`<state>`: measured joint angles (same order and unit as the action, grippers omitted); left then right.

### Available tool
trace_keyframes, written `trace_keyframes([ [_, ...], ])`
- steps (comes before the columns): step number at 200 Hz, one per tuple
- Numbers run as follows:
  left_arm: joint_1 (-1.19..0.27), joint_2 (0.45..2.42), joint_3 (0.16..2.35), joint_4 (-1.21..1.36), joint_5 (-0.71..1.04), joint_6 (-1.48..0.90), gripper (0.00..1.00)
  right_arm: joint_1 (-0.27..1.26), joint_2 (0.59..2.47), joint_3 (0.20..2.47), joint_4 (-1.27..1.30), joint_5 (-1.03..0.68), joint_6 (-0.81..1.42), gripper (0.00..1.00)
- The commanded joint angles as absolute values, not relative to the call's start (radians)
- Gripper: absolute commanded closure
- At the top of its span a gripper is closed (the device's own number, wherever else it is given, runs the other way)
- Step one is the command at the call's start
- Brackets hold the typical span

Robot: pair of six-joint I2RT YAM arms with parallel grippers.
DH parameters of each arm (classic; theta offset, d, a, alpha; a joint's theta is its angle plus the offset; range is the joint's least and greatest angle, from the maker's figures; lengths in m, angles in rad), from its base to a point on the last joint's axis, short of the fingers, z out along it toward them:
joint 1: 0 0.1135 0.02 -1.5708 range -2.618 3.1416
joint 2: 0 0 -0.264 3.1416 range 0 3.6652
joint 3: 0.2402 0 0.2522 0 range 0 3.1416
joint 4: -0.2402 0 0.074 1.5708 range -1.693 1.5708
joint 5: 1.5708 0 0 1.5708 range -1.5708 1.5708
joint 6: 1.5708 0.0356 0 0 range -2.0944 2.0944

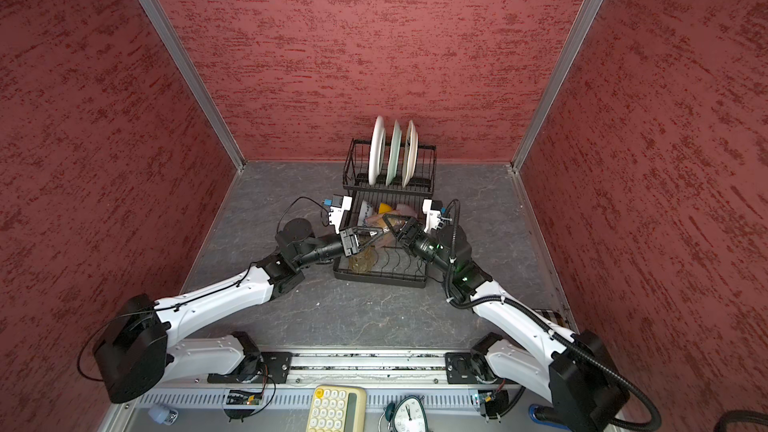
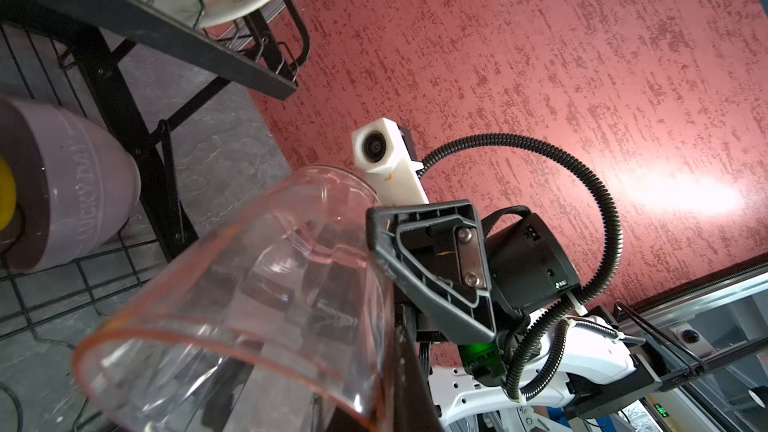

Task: Unload the mixed dishes from the dish rack
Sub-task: 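Grasp the pink glass with left gripper from the right gripper, then carry the pink glass away with left gripper while right gripper withdraws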

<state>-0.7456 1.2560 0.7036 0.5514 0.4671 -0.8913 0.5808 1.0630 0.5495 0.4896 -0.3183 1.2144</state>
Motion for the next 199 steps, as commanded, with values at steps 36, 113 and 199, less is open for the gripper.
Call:
trace_keyframes([
  [36, -0.744, 1.258, 0.698, 0.431, 0.392, -0.840, 1.00, 0.591, 1.065, 0.555, 0.470, -0.368, 1.131, 0.27],
  [113, -0.743, 1.174, 0.693, 0.280, 0.276, -0.782, 1.00, 0.575, 1.034, 0.555, 0.375, -0.288, 1.099, 0.01],
  [199, -0.717, 1.008, 0.757, -0.197, -0.018, -0.628, 1.00, 0.572, 0.949, 0.607, 0.007, -0.091, 0.868, 0.01],
])
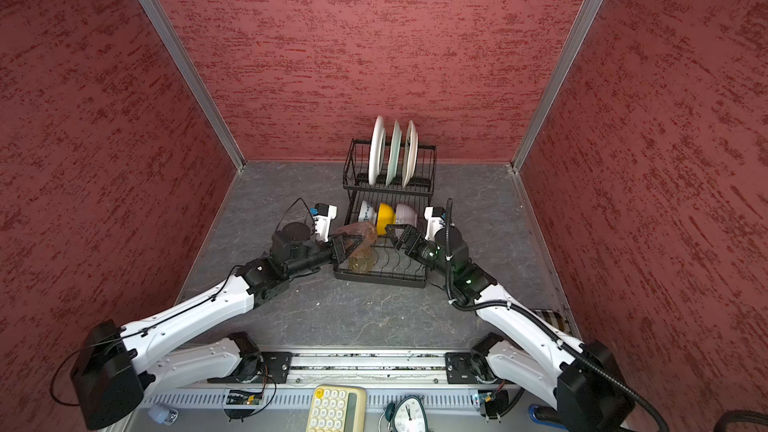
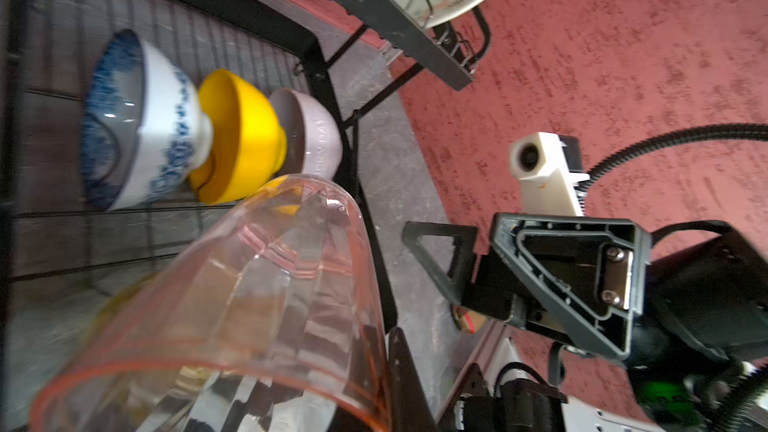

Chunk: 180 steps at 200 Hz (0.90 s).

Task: Unload the mixed dishes from the dish rack
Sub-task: 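Carry the pink glass away with left gripper while right gripper withdraws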

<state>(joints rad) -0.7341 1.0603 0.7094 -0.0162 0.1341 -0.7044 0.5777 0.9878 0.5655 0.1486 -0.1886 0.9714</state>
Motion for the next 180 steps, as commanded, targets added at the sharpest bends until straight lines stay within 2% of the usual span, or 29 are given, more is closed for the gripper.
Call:
trace_keyframes([
  [1, -0.715, 1.005, 0.758, -0.203, -0.022, -0.626, 1.00, 0.572, 0.948, 0.607, 0.003, -0.088, 0.865, 0.01],
  [45, -0.622, 0.995, 0.854, -0.449, -0.197, -0.612, 1.00, 0.572, 0.915, 0.636, -0.167, -0.005, 0.724, 0.01],
  [84, -0.505, 1.217, 1.048, -0.628, -0.327, -0.585, 1.00, 0.572, 0.901, 0.652, -0.256, 0.006, 0.630, 0.01],
  [108, -0.410, 1.379, 1.156, -0.641, -0.305, -0.550, 1.00, 0.572, 0.887, 0.650, -0.281, 0.010, 0.594, 0.01],
  [140, -0.262, 1.568, 1.321, -0.671, -0.176, -0.526, 1.00, 0.574, 0.879, 0.648, -0.322, 0.015, 0.558, 0.01],
  [180, -0.183, 1.817, 1.601, -0.841, -0.194, -0.464, 1.00, 0.574, 0.867, 0.631, -0.330, -0.003, 0.537, 0.01],
])
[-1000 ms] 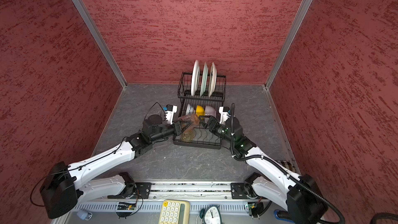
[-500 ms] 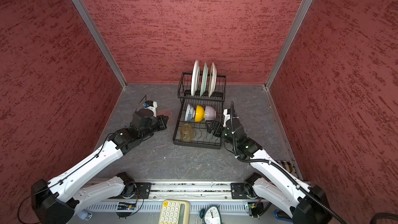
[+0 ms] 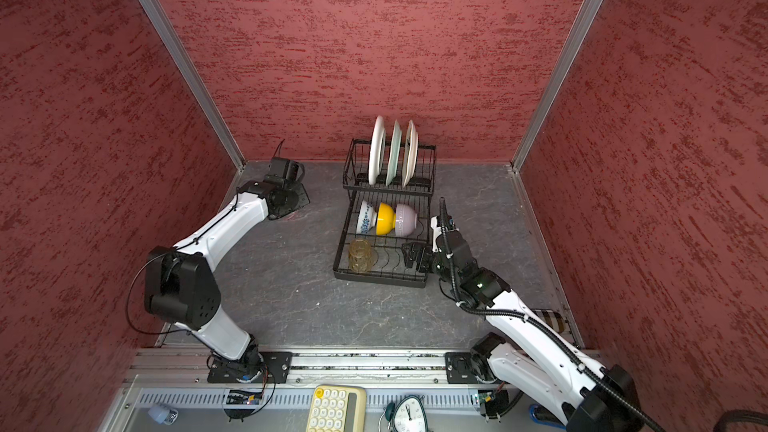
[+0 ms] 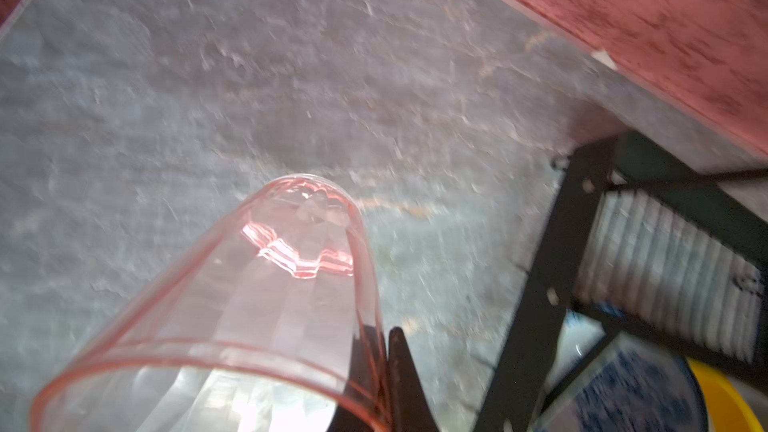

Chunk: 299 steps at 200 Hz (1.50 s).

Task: Unload the mixed dishes from the dish rack
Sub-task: 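Carry the pink glass away with left gripper while right gripper withdraws, then set the pink glass on the table with left gripper while right reaches rack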

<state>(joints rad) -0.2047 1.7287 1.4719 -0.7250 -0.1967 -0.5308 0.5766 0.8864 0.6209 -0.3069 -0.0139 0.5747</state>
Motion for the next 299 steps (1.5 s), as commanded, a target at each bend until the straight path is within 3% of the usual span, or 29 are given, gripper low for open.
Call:
trace_keyframes([
  [1, -0.183, 1.823, 1.607, -0.844, -0.195, -0.463, 1.00, 0.574, 0.867, 0.631, -0.332, -0.002, 0.538, 0.01],
  [53, -0.126, 2.005, 1.744, -0.896, -0.172, -0.433, 1.00, 0.574, 0.861, 0.624, -0.346, -0.032, 0.526, 0.01],
  [130, -0.096, 2.108, 1.837, -0.943, -0.134, -0.405, 1.00, 0.574, 0.875, 0.616, -0.350, -0.069, 0.543, 0.01],
  [148, -0.091, 2.139, 1.868, -0.968, -0.129, -0.400, 0.92, 0.578, 0.874, 0.627, -0.359, -0.077, 0.548, 0.01],
  [174, -0.089, 2.160, 1.886, -0.968, -0.115, -0.390, 0.61, 0.596, 0.844, 0.625, -0.360, -0.077, 0.564, 0.01],
  [193, -0.091, 2.163, 1.893, -0.958, -0.110, -0.385, 0.59, 0.607, 0.835, 0.619, -0.365, -0.077, 0.579, 0.01],
  [208, -0.092, 2.156, 1.896, -0.951, -0.113, -0.385, 0.44, 0.619, 0.833, 0.612, -0.366, -0.072, 0.593, 0.01],
  [228, -0.100, 2.117, 1.875, -0.924, -0.114, -0.382, 0.39, 0.641, 0.837, 0.612, -0.366, -0.062, 0.609, 0.01],
  [265, -0.108, 2.008, 1.811, -0.863, -0.095, -0.380, 0.01, 0.694, 0.865, 0.636, -0.363, -0.033, 0.621, 0.01],
  [299, -0.124, 1.887, 1.716, -0.826, -0.095, -0.397, 0.01, 0.757, 0.904, 0.664, -0.337, 0.000, 0.634, 0.01],
])
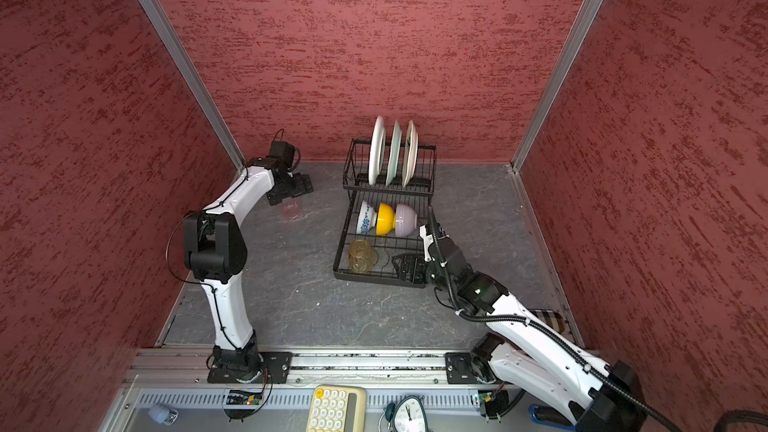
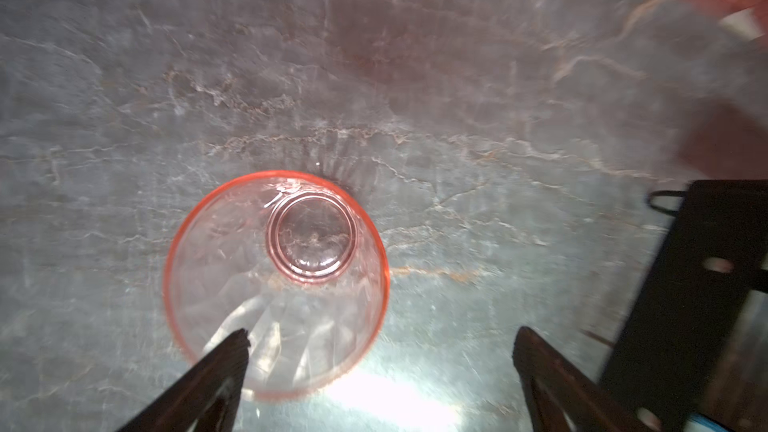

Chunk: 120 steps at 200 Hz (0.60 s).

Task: Unload the mixed dishes from the dish rack
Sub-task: 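Set the pink glass on the table with left gripper while right reaches rack, then lower the right gripper around the yellow glass while left gripper lifts away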

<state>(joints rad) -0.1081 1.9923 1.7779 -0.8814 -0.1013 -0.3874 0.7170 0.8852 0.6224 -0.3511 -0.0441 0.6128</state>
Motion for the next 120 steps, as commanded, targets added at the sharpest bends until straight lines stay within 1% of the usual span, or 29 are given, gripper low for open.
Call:
trace_keyframes([
  [1, -0.124, 1.882, 1.710, -0.823, -0.094, -0.399, 0.00, 0.759, 0.905, 0.665, -0.336, 0.001, 0.634, 0.01],
  [16, -0.131, 1.794, 1.598, -0.762, -0.086, -0.445, 0.00, 0.788, 0.934, 0.677, -0.321, 0.016, 0.637, 0.01],
  [36, -0.156, 1.648, 1.371, -0.614, -0.036, -0.521, 0.00, 0.829, 0.983, 0.697, -0.299, 0.039, 0.639, 0.01],
  [56, -0.194, 1.521, 1.203, -0.519, -0.040, -0.575, 0.00, 0.867, 1.039, 0.726, -0.272, 0.054, 0.639, 0.01],
  [95, -0.264, 1.332, 1.044, -0.500, -0.046, -0.574, 0.01, 0.912, 1.134, 0.758, -0.197, 0.120, 0.635, 0.01],
  [120, -0.279, 1.194, 0.951, -0.477, -0.006, -0.571, 0.00, 0.931, 1.187, 0.760, -0.136, 0.151, 0.646, 0.01],
])
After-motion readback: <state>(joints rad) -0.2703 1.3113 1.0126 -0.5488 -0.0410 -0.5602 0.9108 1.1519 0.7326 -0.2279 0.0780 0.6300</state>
